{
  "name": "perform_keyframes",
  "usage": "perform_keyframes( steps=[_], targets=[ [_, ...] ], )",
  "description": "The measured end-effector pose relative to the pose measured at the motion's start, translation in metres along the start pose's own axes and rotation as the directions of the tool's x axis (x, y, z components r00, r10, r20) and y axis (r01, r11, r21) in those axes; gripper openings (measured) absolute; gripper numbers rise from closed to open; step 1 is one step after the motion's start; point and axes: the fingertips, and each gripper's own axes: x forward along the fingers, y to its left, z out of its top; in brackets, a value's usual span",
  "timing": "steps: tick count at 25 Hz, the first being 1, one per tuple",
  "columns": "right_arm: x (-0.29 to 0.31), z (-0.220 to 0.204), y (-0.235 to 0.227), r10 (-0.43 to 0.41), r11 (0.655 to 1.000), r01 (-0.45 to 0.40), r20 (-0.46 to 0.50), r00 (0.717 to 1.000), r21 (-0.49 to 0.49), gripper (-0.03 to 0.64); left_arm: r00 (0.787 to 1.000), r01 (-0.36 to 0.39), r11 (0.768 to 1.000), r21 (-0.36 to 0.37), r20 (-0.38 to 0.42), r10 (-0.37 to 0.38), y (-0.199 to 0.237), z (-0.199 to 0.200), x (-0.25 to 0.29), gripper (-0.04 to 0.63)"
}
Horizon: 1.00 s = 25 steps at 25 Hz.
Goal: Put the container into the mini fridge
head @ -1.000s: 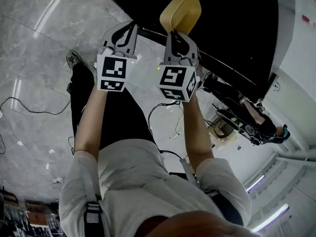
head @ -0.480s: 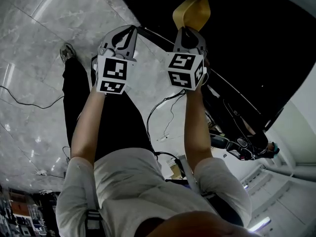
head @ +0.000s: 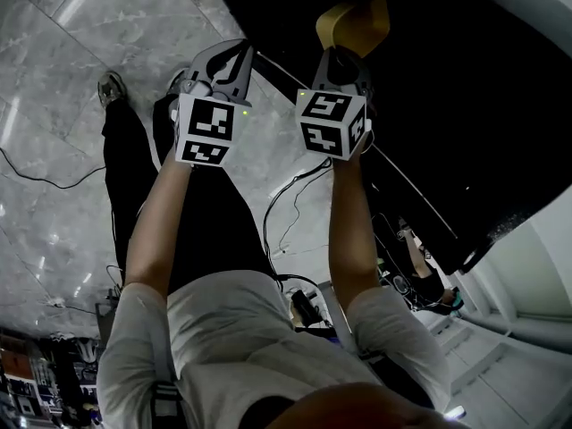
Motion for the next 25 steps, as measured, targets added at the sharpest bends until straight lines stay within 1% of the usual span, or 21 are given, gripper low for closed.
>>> perform_keyframes(
  steps=[4, 6, 12, 16, 19, 22, 24, 25],
  targets=[
    [0.016, -0.010, -0.011, -0.004, 1.000, 0.004, -0.019, 1.000, 0.011, 0.050, 1.000, 0.001, 1.000, -0.028, -0.011, -0.001, -0.006, -0.006, 0.015, 0.012],
    [0.023, -0.013, -0.013, 0.004, 1.000, -0.003, -0.028, 1.000, 0.026, 0.049, 1.000, -0.007, 1.000, -0.031, -0.015, 0.007, -0.005, -0.007, 0.020, 0.012],
    [0.041, -0.013, -0.026, 0.003, 0.999, -0.002, -0.019, 1.000, 0.049, 0.049, 0.999, -0.036, 0.998, -0.044, -0.029, 0.035, -0.002, -0.010, 0.036, 0.012],
    [0.043, -0.016, -0.040, -0.020, 0.997, 0.021, -0.008, 1.000, 0.077, 0.051, 0.999, -0.035, 0.999, -0.035, -0.029, 0.034, -0.012, -0.004, 0.042, 0.012],
    [0.041, -0.014, -0.044, -0.037, 0.996, 0.035, 0.025, 0.999, 0.078, 0.051, 0.999, -0.023, 1.000, -0.018, -0.036, 0.023, -0.020, -0.001, 0.044, 0.012],
    [0.040, -0.010, -0.045, -0.048, 0.996, 0.044, 0.054, 0.997, 0.079, 0.052, 1.000, -0.024, 1.000, 0.005, -0.019, 0.024, -0.020, 0.010, 0.045, 0.012],
    [0.036, -0.008, -0.048, -0.072, 0.993, 0.064, 0.074, 0.995, 0.104, 0.078, 1.000, -0.019, 1.000, 0.020, -0.005, 0.019, -0.021, 0.017, 0.044, 0.012],
    [0.033, -0.007, -0.049, -0.085, 0.990, 0.074, 0.089, 0.992, 0.120, 0.105, 1.000, -0.015, 1.000, 0.027, -0.001, 0.015, -0.022, 0.018, 0.042, 0.012]
  ],
)
